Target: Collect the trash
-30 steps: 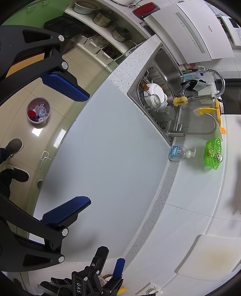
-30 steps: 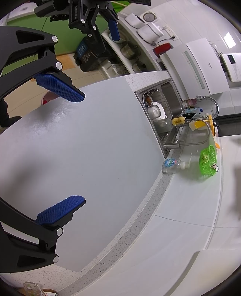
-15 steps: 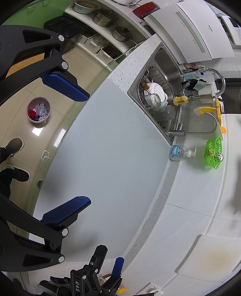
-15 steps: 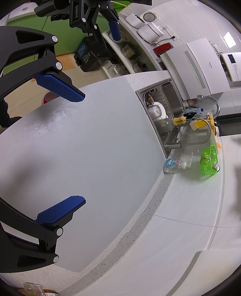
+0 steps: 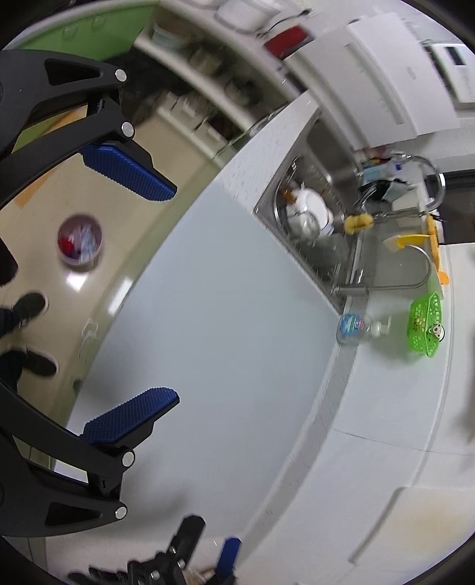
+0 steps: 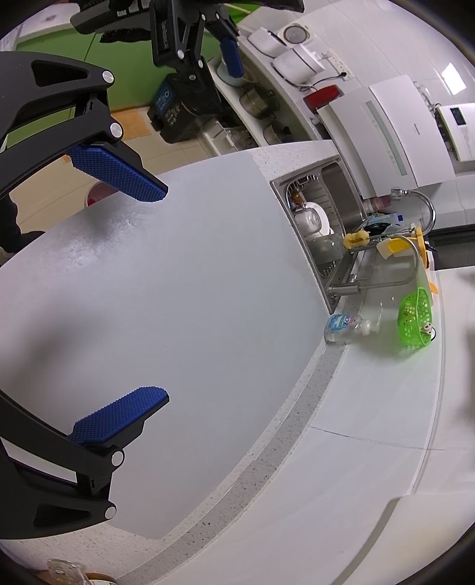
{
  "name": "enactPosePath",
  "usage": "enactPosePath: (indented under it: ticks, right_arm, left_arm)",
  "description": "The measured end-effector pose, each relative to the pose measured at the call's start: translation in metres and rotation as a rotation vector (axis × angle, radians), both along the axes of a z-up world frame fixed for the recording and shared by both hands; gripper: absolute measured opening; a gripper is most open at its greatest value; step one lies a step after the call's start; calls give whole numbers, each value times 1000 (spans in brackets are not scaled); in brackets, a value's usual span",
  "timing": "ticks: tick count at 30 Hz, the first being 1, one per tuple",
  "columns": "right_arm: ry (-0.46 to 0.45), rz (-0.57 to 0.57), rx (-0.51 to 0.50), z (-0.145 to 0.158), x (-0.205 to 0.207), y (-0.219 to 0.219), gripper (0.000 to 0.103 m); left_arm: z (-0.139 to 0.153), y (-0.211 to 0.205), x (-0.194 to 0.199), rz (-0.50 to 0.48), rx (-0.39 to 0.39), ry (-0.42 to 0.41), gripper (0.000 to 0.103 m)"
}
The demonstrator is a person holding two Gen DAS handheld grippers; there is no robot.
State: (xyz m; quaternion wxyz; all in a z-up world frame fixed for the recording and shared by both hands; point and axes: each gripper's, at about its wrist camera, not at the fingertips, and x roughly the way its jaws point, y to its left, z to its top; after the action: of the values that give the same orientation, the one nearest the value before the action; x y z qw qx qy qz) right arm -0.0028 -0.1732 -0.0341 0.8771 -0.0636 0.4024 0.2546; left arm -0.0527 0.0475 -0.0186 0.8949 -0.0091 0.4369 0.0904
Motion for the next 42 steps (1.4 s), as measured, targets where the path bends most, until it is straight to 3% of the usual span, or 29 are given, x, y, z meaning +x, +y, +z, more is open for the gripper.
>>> enactPosePath:
  ticks: [3, 13, 24, 42]
  right_arm:
    - [0, 0, 3, 0, -2, -2, 97]
    - [-4, 5, 3, 2, 1, -2, 97]
    - [-5, 6, 10, 3, 1, -3, 97]
    - [-4, 6, 9, 3, 1, -3, 97]
  left_arm:
    - [1, -2, 1, -18, -16, 4, 100]
    - [-2, 1, 6, -49, -178, 24, 100]
    - [3, -6, 4, -42, -132, 12, 100]
    - [7, -5, 3, -36, -145, -5, 100]
